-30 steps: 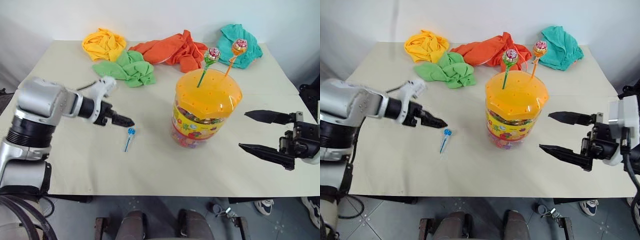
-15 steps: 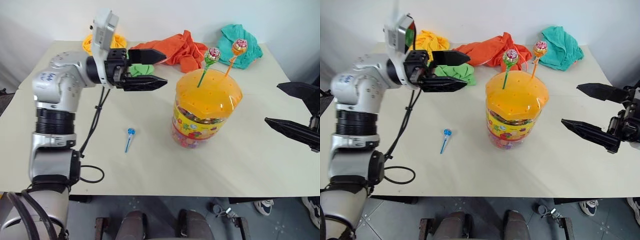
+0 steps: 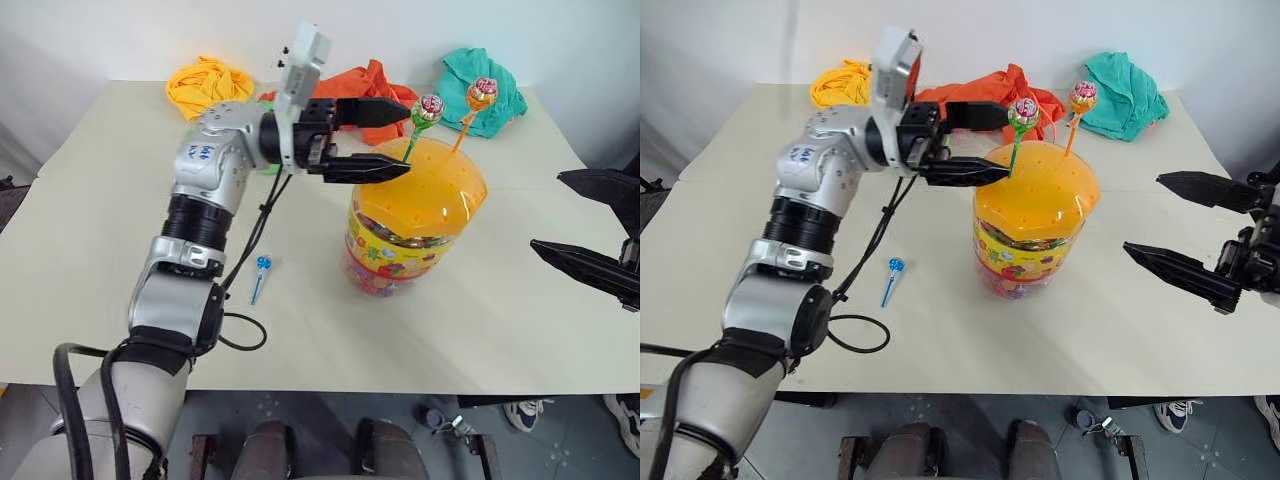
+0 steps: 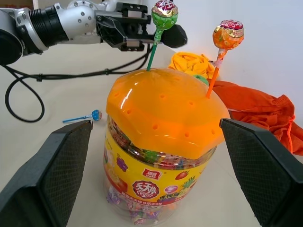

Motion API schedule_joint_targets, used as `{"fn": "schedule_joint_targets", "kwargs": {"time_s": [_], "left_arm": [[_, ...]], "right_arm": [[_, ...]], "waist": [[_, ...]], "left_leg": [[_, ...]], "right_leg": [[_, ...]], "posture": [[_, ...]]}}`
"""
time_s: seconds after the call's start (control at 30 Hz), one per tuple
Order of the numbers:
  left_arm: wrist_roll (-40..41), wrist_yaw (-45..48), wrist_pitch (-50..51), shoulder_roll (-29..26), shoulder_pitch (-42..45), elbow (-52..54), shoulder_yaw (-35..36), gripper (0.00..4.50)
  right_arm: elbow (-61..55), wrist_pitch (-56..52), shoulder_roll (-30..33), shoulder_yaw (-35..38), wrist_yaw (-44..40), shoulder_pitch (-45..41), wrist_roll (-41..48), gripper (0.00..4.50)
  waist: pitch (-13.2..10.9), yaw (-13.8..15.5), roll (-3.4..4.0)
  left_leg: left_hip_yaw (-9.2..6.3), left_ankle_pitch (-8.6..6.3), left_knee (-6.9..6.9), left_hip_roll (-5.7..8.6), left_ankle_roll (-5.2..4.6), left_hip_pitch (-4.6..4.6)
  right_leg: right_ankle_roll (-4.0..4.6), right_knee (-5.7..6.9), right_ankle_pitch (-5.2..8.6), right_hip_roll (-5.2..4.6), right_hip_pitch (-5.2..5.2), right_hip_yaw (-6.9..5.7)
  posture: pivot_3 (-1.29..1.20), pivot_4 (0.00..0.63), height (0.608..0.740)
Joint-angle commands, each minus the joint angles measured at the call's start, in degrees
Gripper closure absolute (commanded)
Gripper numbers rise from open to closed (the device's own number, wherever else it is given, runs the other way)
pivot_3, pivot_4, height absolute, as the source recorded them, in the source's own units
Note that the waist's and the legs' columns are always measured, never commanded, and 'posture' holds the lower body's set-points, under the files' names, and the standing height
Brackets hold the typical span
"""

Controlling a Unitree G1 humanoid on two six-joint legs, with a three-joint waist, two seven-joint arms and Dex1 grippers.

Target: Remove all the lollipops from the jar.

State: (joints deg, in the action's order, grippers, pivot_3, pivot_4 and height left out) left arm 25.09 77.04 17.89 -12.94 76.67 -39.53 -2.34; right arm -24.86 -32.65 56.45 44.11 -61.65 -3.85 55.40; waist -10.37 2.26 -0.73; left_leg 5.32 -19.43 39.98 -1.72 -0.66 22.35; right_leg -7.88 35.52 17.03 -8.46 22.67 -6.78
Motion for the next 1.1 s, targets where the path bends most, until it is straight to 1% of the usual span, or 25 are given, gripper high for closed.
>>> {"fn": "schedule_joint_targets", "kwargs": {"time_s": [0.03, 0.1, 0.3, 0.33, 0.5, 0.73, 0.9, 0.93, 1.0, 1.1], "left_arm": [[-2.72, -2.3, -2.98, 0.82, 3.48, -2.63, 0.08, 0.45], [-3.26, -1.53, -2.82, 0.74, 3.99, -3.27, -0.05, 0.89], [-3.63, -0.52, -2.04, 1.14, 4.85, -3.13, 0.18, 2.69], [-3.62, -0.35, -1.79, 1.14, 4.98, -2.94, 0.14, 3.11], [-2.81, -0.62, 0.02, 1.28, 6.23, -1.66, 0.92, 4.49], [-0.27, -2.77, 4.29, 1.41, 8.02, 2.63, 3.38, 4.49], [0.98, -7.81, 9.15, -0.24, 8.51, 5.49, 5.77, 4.49], [0.34, -9.26, 10.61, -1.21, 8.52, 5.63, 5.74, 4.49], [-4.02, -13.45, 18.24, -5.94, 8.48, 4.96, 2.94, 4.49], [-7.39, -14.41, 27.16, -12.52, 6.83, 6.0, -1.17, 4.49]], "right_arm": [[-1.95, 0.76, -0.74, 3.19, 0.97, 0.72, 1.29, 0.0], [-2.42, 0.77, -1.18, 3.64, 1.25, 1.36, 1.52, 0.0], [-2.57, 1.51, -2.09, 3.88, 1.49, 2.49, 1.34, 0.0], [-2.45, 1.62, -2.11, 3.79, 1.48, 2.4, 1.27, 0.0], [-1.78, 2.1, -2.1, 3.42, 1.23, 1.97, 1.19, 0.0], [-1.49, 2.02, -1.54, 3.91, 1.01, 1.88, 2.12, 0.0], [-1.83, 1.93, -1.5, 3.38, 1.37, 1.81, 2.54, 0.0], [-1.94, 1.92, -1.54, 3.34, 1.45, 1.88, 2.6, 0.0], [-2.02, 1.87, -1.68, 3.33, 1.55, 2.03, 2.71, 0.0], [-1.52, 1.69, -1.59, 3.04, 1.52, 1.92, 2.83, 0.0]], "waist": [[0.0, 0.02, 0.0], [0.0, 0.01, 0.0], [0.0, 0.03, 0.0], [0.0, 0.06, 0.0], [0.0, 0.32, 0.0], [0.0, 0.53, 0.0], [0.0, 0.41, 0.0], [0.0, 0.42, 0.0], [0.0, 0.38, 0.0], [0.0, -0.43, 0.01]], "left_leg": [[0.0, 0.0, 0.0, 0.0, 0.0, 0.0], [-0.01, 0.0, 0.0, 0.0, 0.0, -0.01], [-0.01, 0.0, -0.01, 0.0, -0.01, 0.0], [-0.01, 0.0, 0.0, 0.0, -0.01, 0.0], [-0.01, -0.01, 0.0, 0.0, -0.01, 0.0], [-0.02, -0.01, 0.0, 0.0, -0.02, 0.02], [-0.02, -0.01, 0.0, -0.01, -0.02, 0.01], [-0.02, -0.01, 0.0, -0.01, -0.02, 0.0], [-0.02, -0.01, 0.0, -0.01, -0.02, 0.0], [-0.01, -0.01, -0.07, -0.01, -0.02, -0.07]], "right_leg": [[0.0, 0.0, 0.0, 0.0, 0.0, 0.0], [0.0, 0.0, 0.0, 0.0, 0.0, 0.0], [0.0, 0.0, 0.0, 0.0, 0.0, 0.0], [0.0, 0.0, 0.0, 0.0, 0.0, 0.0], [0.0, 0.0, 0.0, 0.0, 0.0, 0.0], [-0.01, -0.03, -0.01, 0.0, 0.0, 0.0], [-0.01, -0.02, -0.01, 0.0, 0.0, 0.0], [-0.01, -0.02, -0.01, 0.0, 0.0, 0.01], [-0.01, -0.02, -0.01, 0.0, 0.0, 0.01], [-0.01, 0.02, 0.0, 0.02, 0.0, 0.05]], "posture": [[0.0, 0.15, 0.74], [0.0, 0.15, 0.74], [0.0, 0.15, 0.74], [0.0, 0.15, 0.74], [0.0, 0.15, 0.74], [0.0, 0.15, 0.74], [0.0, 0.15, 0.74], [0.0, 0.15, 0.74], [0.0, 0.15, 0.74], [0.0, 0.15, 0.74]]}}
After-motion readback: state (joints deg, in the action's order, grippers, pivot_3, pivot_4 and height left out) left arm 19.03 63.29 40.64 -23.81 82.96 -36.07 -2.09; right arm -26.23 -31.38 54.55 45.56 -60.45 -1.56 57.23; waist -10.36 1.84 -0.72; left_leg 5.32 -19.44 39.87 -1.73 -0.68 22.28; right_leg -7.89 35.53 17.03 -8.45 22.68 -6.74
